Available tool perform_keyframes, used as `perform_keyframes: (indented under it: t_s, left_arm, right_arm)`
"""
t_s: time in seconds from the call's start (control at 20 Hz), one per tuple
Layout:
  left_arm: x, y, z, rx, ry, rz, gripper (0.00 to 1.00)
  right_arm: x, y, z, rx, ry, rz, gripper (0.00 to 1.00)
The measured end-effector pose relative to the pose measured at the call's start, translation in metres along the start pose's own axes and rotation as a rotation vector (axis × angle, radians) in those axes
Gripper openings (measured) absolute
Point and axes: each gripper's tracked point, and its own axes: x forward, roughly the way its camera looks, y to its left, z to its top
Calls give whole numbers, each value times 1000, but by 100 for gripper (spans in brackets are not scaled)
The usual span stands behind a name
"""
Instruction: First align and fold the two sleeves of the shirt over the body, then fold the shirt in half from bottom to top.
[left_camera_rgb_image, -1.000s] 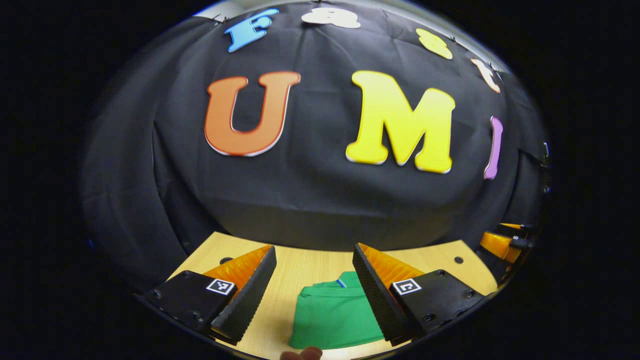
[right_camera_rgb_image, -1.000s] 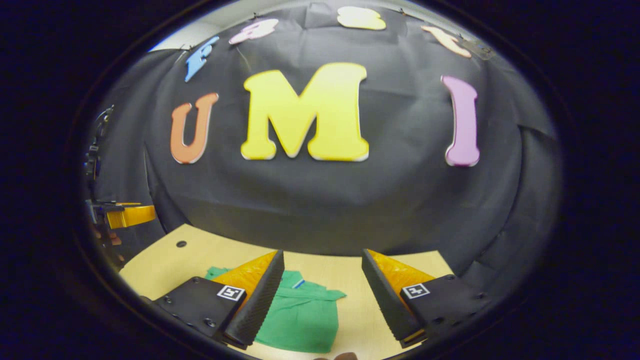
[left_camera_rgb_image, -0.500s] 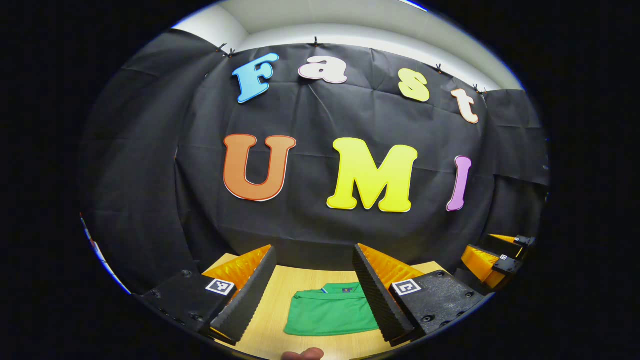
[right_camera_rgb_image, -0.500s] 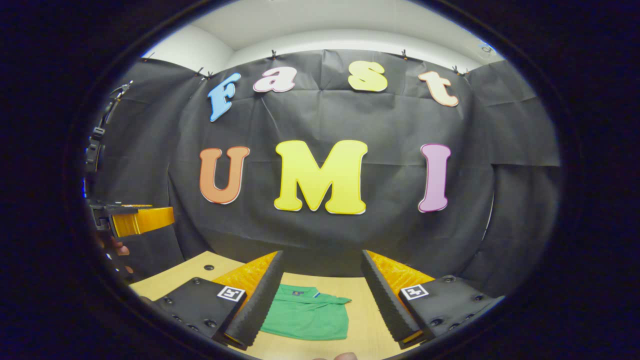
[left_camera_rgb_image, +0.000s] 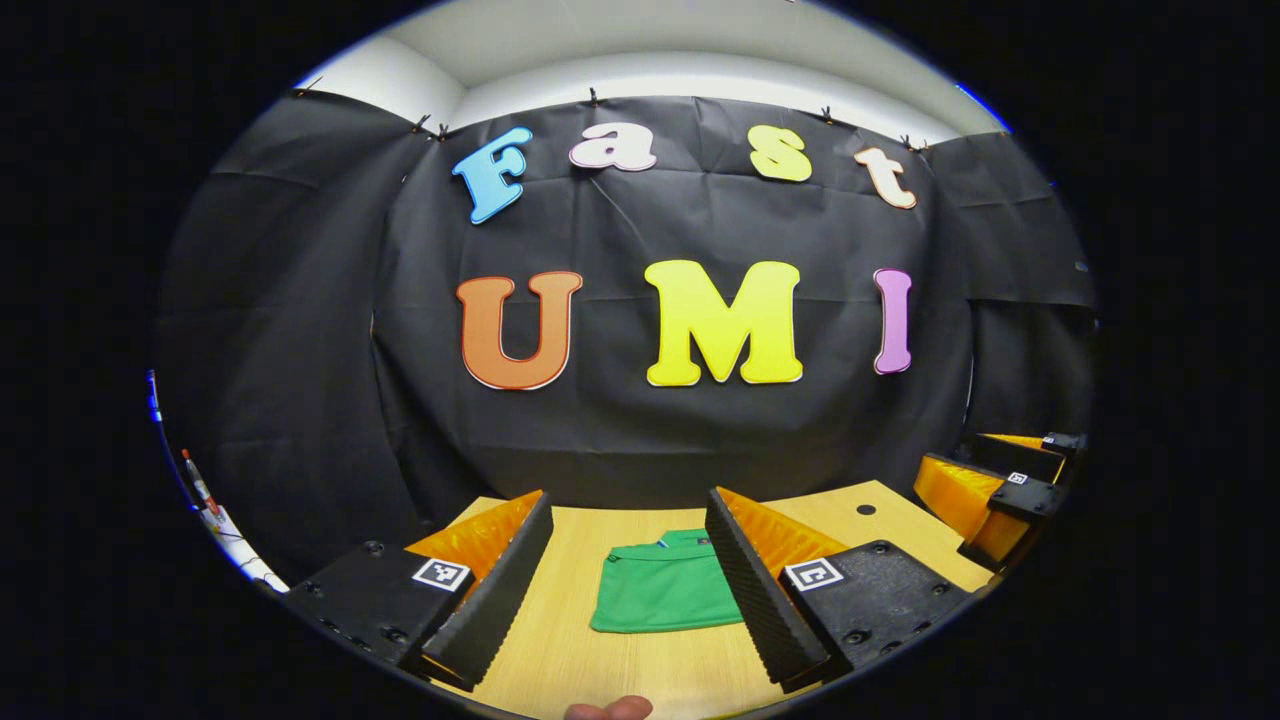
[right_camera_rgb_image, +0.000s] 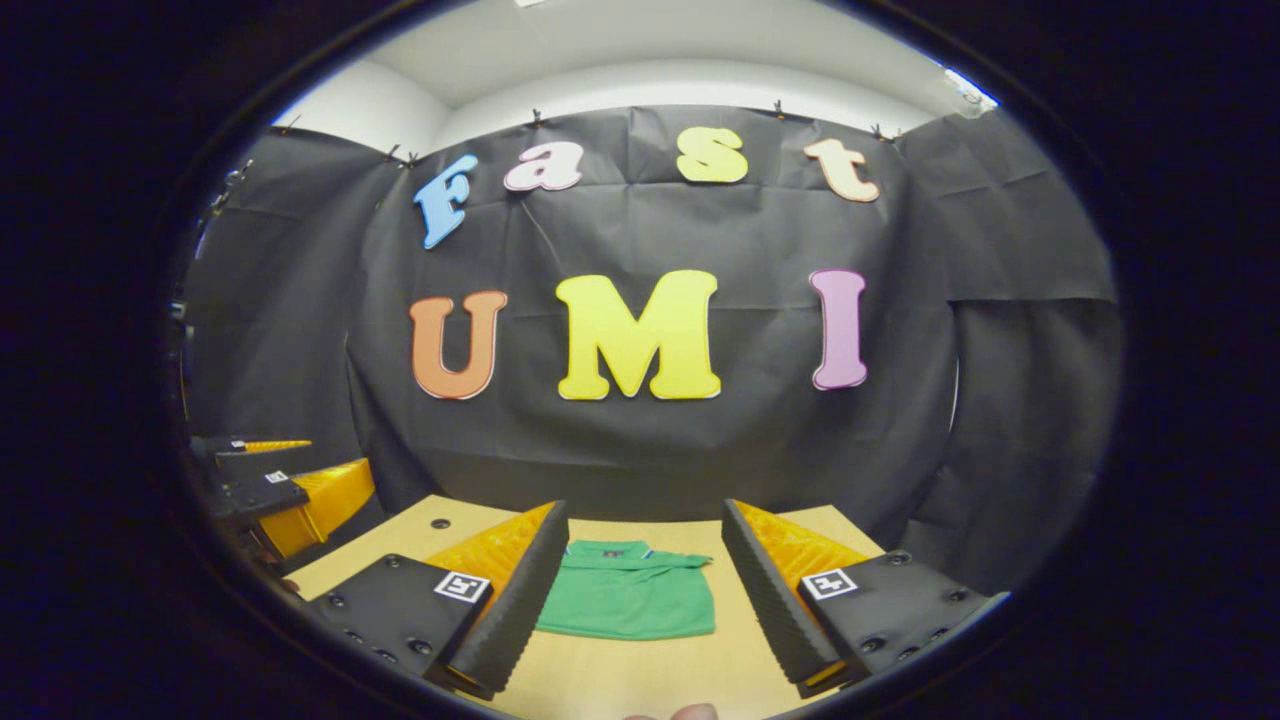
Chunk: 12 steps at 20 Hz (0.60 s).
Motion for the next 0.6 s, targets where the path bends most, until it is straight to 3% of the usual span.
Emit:
perform_keyframes:
  t_s: [0.6]
  left_arm:
    - [0, -4, 11, -9, -14, 24, 98]
  right_arm:
    - [-5, -6, 12, 8, -32, 5, 93]
